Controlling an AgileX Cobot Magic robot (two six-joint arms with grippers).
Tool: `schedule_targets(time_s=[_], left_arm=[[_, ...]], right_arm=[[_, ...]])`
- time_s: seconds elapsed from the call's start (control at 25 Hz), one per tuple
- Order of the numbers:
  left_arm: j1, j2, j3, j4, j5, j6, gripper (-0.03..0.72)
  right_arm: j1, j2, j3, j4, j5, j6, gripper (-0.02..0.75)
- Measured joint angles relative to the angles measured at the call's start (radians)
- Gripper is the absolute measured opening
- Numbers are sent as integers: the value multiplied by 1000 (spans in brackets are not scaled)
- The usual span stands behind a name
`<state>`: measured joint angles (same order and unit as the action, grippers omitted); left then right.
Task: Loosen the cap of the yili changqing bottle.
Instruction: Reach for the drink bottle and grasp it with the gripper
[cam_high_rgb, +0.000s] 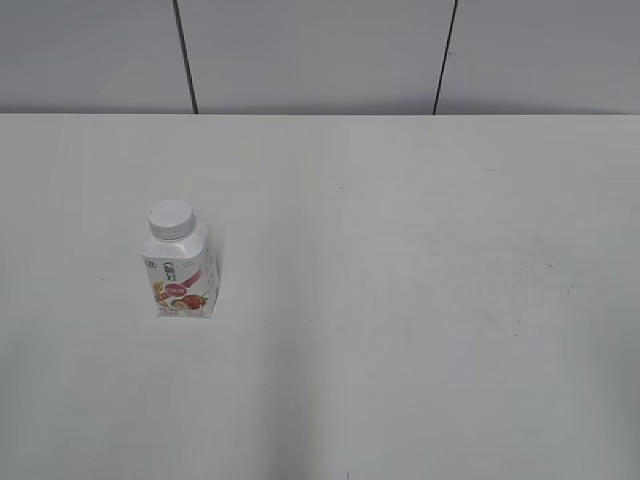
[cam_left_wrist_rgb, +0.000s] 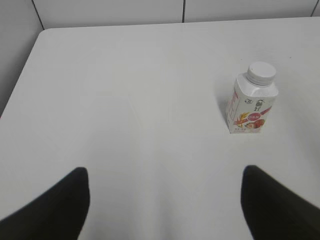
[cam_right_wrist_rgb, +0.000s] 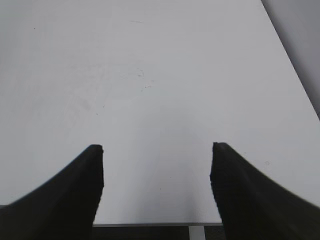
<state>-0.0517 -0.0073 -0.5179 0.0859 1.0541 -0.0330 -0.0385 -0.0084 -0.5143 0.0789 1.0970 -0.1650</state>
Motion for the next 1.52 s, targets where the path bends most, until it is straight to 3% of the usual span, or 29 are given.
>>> schedule_targets(time_s=[0.64,0.92,1.52], left_arm=[[0,0,-7,18,-31,0,543],[0,51,-18,14,-305,0,538],[0,604,10,-16,-838,0,519]], right_arm=[[0,0,0,0,0,0,533],[0,0,0,0,0,0,533],[0,0,0,0,0,0,533]])
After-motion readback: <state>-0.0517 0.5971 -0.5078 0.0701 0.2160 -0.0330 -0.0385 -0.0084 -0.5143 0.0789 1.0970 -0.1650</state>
